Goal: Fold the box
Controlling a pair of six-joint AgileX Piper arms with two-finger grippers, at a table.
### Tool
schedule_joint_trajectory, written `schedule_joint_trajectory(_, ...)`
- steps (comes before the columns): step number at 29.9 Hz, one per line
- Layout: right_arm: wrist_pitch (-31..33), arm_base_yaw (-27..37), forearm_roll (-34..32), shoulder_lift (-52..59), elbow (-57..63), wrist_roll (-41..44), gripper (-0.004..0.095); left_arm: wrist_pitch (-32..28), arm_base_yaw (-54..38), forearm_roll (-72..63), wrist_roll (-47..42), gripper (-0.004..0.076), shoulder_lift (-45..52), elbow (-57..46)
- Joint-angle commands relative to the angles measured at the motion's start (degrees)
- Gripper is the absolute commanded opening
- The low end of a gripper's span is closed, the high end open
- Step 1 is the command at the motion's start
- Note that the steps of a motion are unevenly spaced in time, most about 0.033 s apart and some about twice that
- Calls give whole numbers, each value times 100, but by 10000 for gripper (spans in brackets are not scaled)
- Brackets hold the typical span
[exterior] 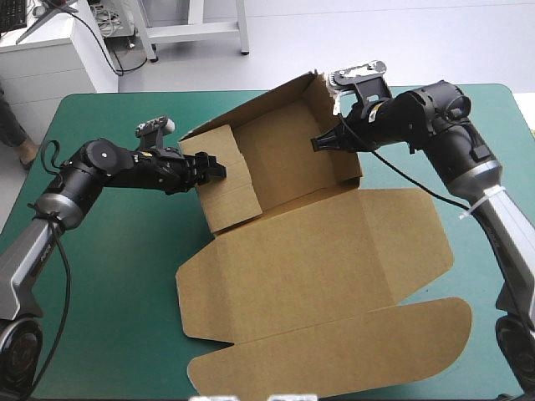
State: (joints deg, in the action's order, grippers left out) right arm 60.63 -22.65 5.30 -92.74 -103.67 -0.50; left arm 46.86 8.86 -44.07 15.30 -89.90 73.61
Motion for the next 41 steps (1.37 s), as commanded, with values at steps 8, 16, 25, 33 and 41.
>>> schedule_joint_trajectory(8, -543, -83, 1045, 292, -199, -86, -13, 146, 82, -1878, 1124, 83, -106, 180)
schedule_joint_trajectory(16, -565, -83, 924, 292, -199, -86, -13, 238, 82, -1849, 1315, -8, -71, 180)
schedule_joint_trajectory(25, -393, -83, 68, 269, -199, 570, -13, -194, 222, -650, 442, -9, 176, 324)
schedule_joint_trajectory(33, -33, -83, -188, -132, -199, 847, -13, -94, 1148, 3009, -1951, -9, 167, 1358)
schedule_joint_trajectory(41, 131, -45, 67, -939, -199, 860, -13, 757, 1273, 3918, -2457, -8, -274, 1970)
